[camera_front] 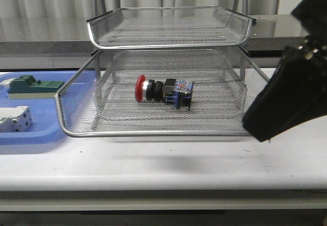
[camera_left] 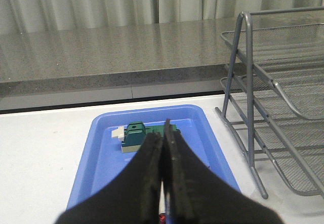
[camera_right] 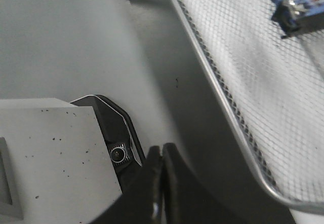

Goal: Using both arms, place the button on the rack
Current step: 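Push the middle wire tray back into the rack with the right gripper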

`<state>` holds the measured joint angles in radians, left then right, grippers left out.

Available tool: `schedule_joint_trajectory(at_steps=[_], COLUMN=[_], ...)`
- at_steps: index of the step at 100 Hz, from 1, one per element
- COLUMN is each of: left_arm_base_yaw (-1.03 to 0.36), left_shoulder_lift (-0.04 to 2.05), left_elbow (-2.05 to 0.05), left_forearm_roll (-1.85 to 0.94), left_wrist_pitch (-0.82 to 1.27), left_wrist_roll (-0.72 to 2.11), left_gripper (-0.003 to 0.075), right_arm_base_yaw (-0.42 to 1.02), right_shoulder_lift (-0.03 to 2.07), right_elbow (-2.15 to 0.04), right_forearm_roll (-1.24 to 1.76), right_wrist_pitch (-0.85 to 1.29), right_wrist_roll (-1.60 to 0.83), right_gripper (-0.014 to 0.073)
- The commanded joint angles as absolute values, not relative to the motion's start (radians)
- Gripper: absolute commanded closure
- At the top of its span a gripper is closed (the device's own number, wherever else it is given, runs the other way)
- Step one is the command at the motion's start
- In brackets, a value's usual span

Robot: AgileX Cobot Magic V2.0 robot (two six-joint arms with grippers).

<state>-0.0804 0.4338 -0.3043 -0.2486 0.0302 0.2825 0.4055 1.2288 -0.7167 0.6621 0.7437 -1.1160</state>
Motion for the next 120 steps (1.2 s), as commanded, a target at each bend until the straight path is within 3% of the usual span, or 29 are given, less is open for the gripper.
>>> schedule_joint_trajectory(at_steps=[1,23,61,120], left_arm_base_yaw=[-0.078,-0.078,-0.078,-0.078], left_shoulder_lift=[0.437,0.437,0.437,0.437], left_elbow=[-0.332,-0.332,-0.332,-0.332], left_forearm_roll=[-0.259,-0.259,-0.259,-0.259], left_wrist_pitch=[-0.055,-0.055,-0.055,-0.055], left_wrist_roll=[0.274,0.274,0.274,0.274], left_gripper=[0.074,0.074,0.074,0.074], right_arm_base_yaw=[0.455,0.545,0.552,0.412], right_shoulder_lift=[1.254,1.362,1.501,1.663], right_elbow=[-0.749,-0.749,-0.815,-1.059], right_forearm_roll=[0.684,0.681,0.665,0.623], right_wrist_pitch=[0.658,0.481,0.362,0.334], right_wrist_roll=[-1.137,-1.138,-1.138,-1.138], right_gripper=[0.0663,0.0663,0.0663,0.0663])
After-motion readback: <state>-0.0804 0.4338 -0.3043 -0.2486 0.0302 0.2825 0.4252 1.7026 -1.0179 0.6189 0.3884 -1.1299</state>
